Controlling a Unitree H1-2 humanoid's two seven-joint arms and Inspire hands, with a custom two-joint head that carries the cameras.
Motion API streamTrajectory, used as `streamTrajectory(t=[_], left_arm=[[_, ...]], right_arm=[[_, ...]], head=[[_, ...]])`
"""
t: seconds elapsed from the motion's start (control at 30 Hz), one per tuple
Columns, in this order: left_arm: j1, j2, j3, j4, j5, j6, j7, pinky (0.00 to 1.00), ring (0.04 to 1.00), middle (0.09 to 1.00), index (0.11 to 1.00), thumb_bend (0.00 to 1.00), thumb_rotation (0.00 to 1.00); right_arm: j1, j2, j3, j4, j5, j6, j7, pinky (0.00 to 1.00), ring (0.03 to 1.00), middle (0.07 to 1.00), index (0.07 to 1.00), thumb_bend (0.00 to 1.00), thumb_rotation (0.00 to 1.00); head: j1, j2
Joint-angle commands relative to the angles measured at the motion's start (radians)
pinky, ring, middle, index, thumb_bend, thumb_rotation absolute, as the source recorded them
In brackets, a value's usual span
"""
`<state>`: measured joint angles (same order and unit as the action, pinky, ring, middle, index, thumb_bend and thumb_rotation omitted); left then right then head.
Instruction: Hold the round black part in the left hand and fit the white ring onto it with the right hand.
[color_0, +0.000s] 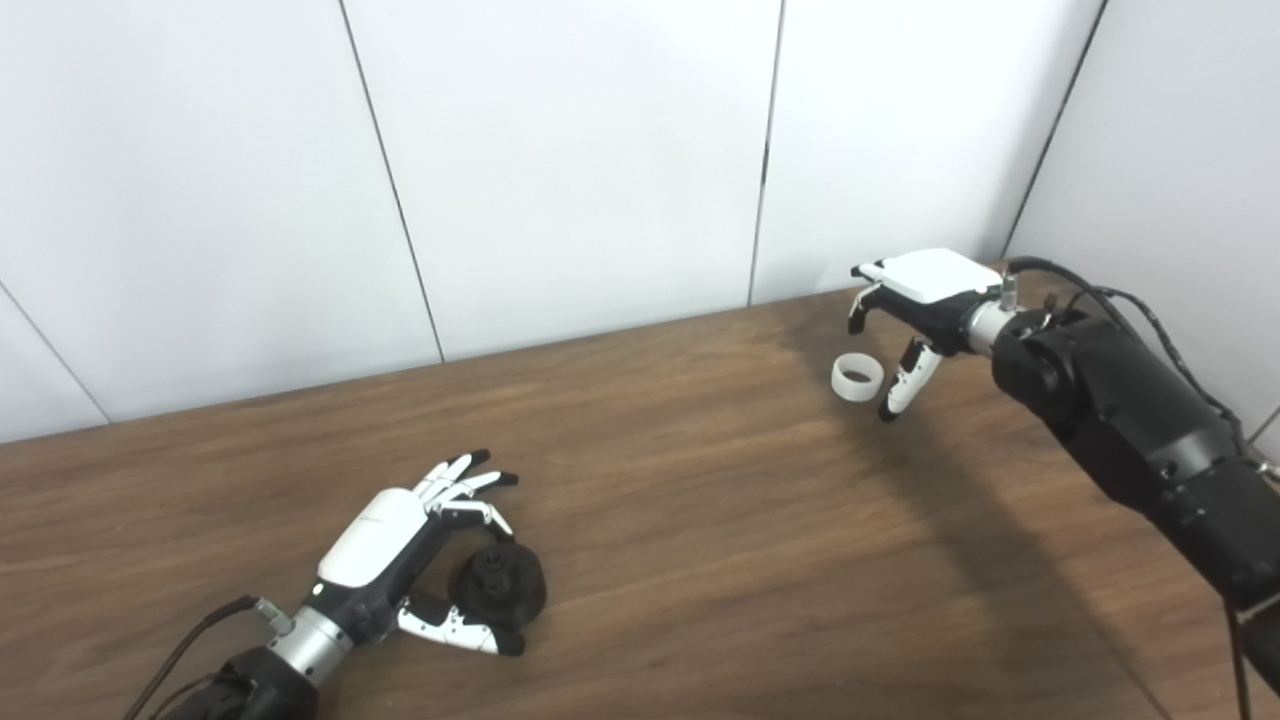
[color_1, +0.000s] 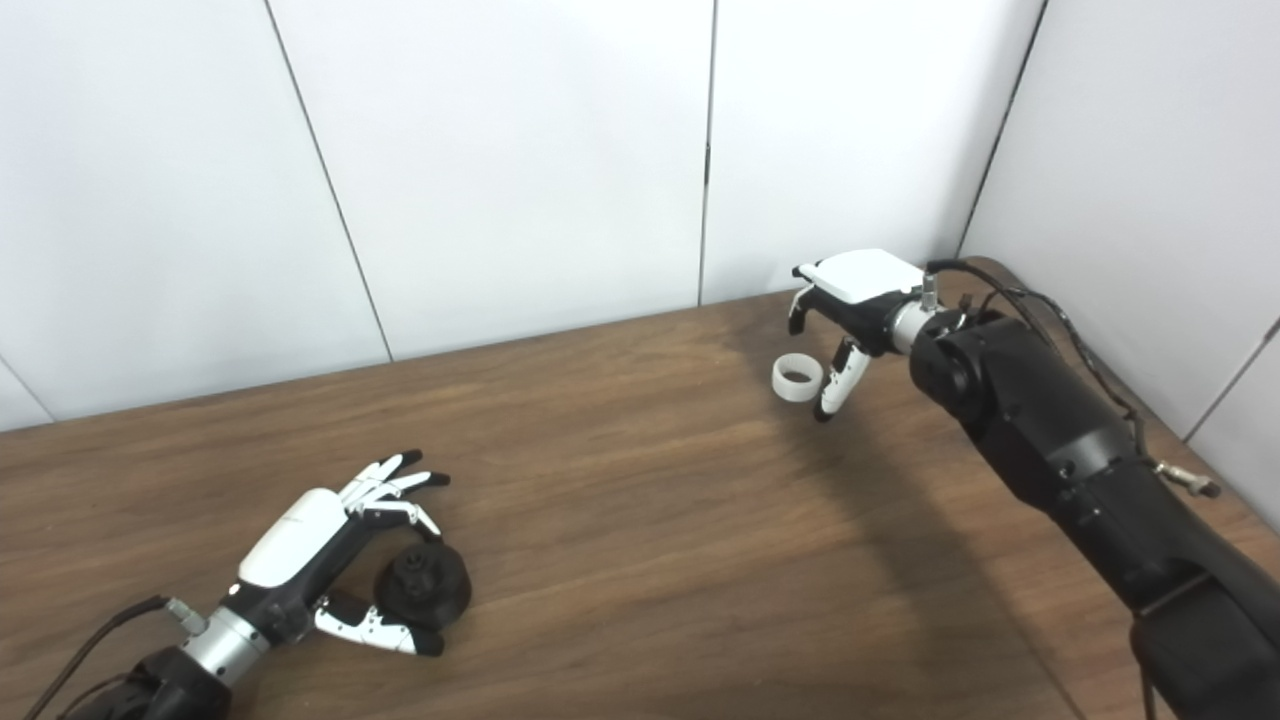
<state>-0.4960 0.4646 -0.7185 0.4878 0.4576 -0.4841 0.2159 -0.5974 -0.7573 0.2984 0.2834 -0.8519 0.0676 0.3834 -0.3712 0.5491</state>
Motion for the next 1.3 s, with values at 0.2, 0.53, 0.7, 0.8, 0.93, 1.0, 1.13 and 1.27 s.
streamTrajectory(t=[0.2, 0.53, 0.7, 0.8, 0.93, 1.0, 1.13, 1.27], left_arm=[[0.076, 0.003, -0.032, 0.018, 0.010, 0.014, -0.014, 1.00, 1.000, 0.891, 0.481, 0.53, 0.06], [0.087, -0.001, -0.019, 0.009, 0.007, 0.014, -0.035, 1.00, 1.000, 0.891, 0.481, 0.53, 0.06], [0.089, -0.003, -0.011, 0.006, 0.013, 0.014, -0.038, 1.00, 1.000, 0.893, 0.481, 0.53, 0.06], [0.093, -0.002, -0.009, 0.003, 0.012, 0.014, -0.038, 1.00, 1.000, 0.892, 0.481, 0.53, 0.06], [0.098, 0.000, -0.004, -0.005, 0.012, 0.014, -0.045, 1.00, 1.000, 0.894, 0.480, 0.53, 0.06], [0.101, 0.000, 0.002, -0.011, 0.013, 0.014, -0.053, 1.00, 1.000, 0.895, 0.480, 0.53, 0.06], [0.107, -0.001, 0.010, -0.019, 0.014, 0.014, -0.059, 1.00, 1.000, 0.895, 0.480, 0.53, 0.06], [0.112, -0.002, 0.016, -0.027, 0.014, 0.015, -0.062, 1.00, 1.000, 0.892, 0.480, 0.53, 0.06]], right_arm=[[-0.056, -0.029, 0.003, 0.004, -0.039, -0.028, -0.041, 1.00, 1.000, 0.979, 0.702, 1.00, 0.28], [-0.063, -0.019, 0.004, 0.032, -0.041, -0.055, -0.061, 1.00, 1.000, 0.975, 0.706, 1.00, 0.29], [-0.062, -0.006, 0.004, 0.036, -0.040, -0.053, -0.067, 1.00, 1.000, 0.974, 0.707, 1.00, 0.28], [-0.060, 0.000, 0.008, 0.047, -0.045, -0.058, -0.083, 1.00, 1.000, 0.972, 0.703, 1.00, 0.28], [-0.058, 0.005, 0.012, 0.053, -0.050, -0.054, -0.100, 1.00, 1.000, 0.970, 0.699, 0.98, 0.26], [-0.059, 0.006, 0.013, 0.060, -0.048, -0.055, -0.107, 1.00, 1.000, 0.968, 0.697, 0.98, 0.26], [-0.058, 0.007, 0.014, 0.068, -0.041, -0.062, -0.115, 1.00, 1.000, 0.967, 0.695, 0.96, 0.27], [-0.061, 0.011, 0.016, 0.071, -0.042, -0.061, -0.116, 1.00, 1.000, 0.965, 0.692, 0.95, 0.28]], head=[[-0.012, -0.002], [-0.007, -0.002], [-0.007, -0.002], [0.008, 0.001], [0.012, 0.001], [0.015, 0.002], [0.018, 0.003], [0.021, 0.005]])
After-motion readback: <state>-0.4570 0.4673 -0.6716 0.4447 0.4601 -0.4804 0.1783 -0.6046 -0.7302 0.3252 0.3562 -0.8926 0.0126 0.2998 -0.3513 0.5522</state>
